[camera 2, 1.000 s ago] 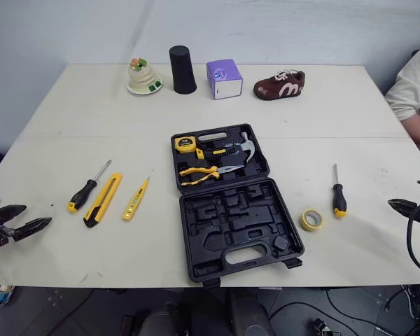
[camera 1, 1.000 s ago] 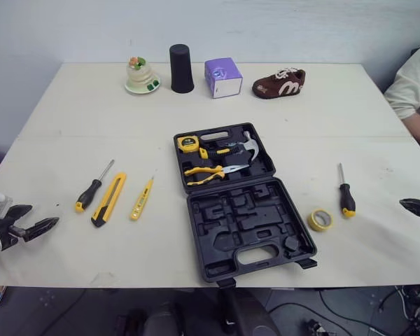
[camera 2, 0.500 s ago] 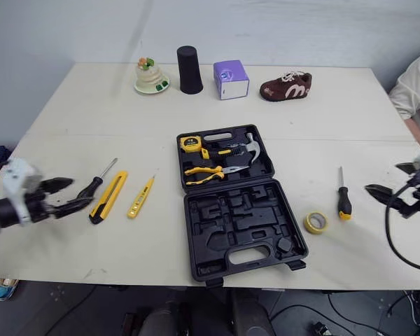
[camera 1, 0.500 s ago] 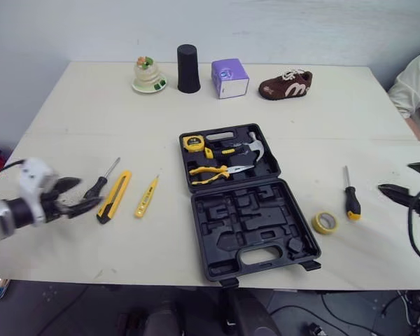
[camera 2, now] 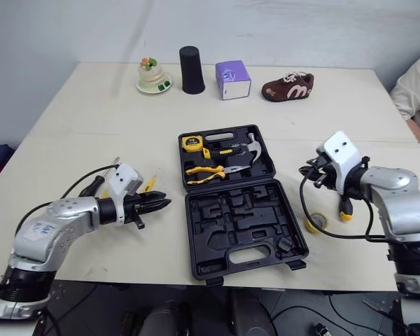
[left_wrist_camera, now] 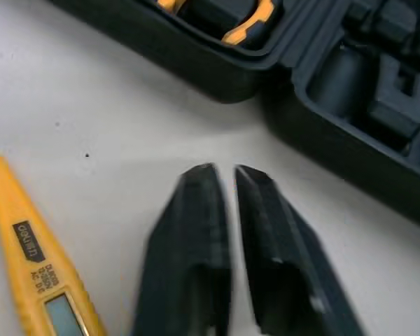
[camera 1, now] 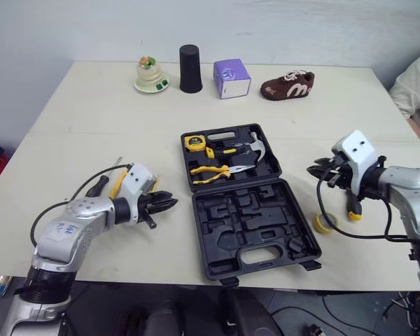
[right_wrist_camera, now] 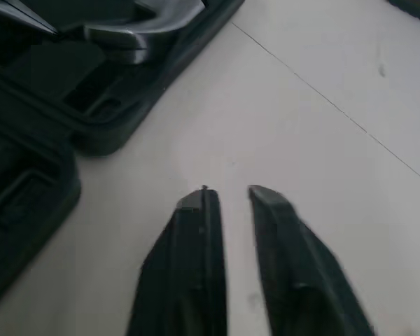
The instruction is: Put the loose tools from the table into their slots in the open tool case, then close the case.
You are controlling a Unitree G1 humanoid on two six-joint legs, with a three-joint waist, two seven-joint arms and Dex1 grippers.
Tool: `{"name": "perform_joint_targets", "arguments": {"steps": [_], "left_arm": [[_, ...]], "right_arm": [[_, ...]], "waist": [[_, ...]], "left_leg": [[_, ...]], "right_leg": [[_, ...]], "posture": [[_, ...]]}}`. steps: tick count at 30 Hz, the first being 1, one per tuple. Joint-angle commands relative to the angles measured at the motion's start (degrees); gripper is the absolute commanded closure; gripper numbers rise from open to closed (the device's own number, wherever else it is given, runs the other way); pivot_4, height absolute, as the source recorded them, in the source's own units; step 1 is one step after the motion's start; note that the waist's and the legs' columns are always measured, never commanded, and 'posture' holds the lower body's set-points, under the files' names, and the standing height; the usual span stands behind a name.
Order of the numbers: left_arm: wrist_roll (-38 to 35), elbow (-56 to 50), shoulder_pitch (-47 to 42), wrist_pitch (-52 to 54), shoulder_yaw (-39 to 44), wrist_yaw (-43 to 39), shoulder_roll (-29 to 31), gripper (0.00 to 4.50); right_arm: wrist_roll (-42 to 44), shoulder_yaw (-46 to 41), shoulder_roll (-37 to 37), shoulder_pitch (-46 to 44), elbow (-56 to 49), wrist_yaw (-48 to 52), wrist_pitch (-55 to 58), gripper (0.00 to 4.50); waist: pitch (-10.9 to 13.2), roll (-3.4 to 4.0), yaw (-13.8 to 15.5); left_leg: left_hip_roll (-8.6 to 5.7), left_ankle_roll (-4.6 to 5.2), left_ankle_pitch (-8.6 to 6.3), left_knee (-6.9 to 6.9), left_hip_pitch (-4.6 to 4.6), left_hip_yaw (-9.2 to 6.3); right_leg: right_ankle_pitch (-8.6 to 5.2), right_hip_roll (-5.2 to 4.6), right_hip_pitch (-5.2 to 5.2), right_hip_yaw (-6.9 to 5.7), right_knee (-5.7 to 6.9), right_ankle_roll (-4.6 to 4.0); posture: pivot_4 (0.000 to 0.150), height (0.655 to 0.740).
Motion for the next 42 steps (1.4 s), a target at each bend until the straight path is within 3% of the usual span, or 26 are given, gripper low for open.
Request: {"name": "perform_joint_targets", "arguments": {"steps": [1,11,26,37,42], "left_arm": [[1.2,-0.3,-2.5,0.0,-1.5,1.6,-2.1,4.49],[1.8,1.9,-6.1,0.6,-4.5,1.6,-6.8,4.49],[9.1,9.2,-10.4,-8.7,-10.8,-4.9,-6.8,4.49],[12.6,12.7,-10.8,-11.3,-11.0,-6.1,-8.9,4.49],[12.5,13.1,-8.0,-13.4,-6.2,-5.5,-6.9,4.49]], "right_arm": [[-2.7,1.4,0.9,-2.2,3.6,0.4,-3.4,4.43],[-4.6,4.7,9.1,-5.1,6.6,0.0,-5.8,4.43],[3.1,2.5,12.1,7.9,-16.5,4.0,0.8,4.43],[0.7,-0.1,13.9,9.5,-20.0,-2.8,9.1,4.43],[2.5,-7.2,12.0,13.4,-23.3,-5.5,12.7,4.43]], "waist": [[0.0,0.00,0.0],[0.0,0.00,-0.3],[0.0,0.00,-0.1],[0.0,0.00,0.1],[0.0,0.00,0.7]], "left_leg": [[-0.01,0.00,0.00,-0.01,-0.01,0.00],[0.03,-0.09,0.08,0.04,0.06,0.00],[0.02,-0.09,0.08,0.01,0.03,-0.04],[-0.01,-0.06,0.09,0.10,0.02,-0.04],[-0.01,-0.06,0.08,0.08,0.01,-0.05]], "right_leg": [[0.00,-0.01,0.00,0.00,0.00,0.00],[0.00,0.03,-0.01,0.00,0.21,0.00],[0.00,0.02,-0.02,-0.03,0.18,0.00],[0.00,-0.01,0.00,-0.03,0.22,0.01],[0.00,-0.02,-0.01,-0.03,0.20,0.01]], "posture": [[0.150,0.7339],[0.150,0.7339],[0.150,0.7339],[0.150,0.7339],[0.150,0.7339]]}}
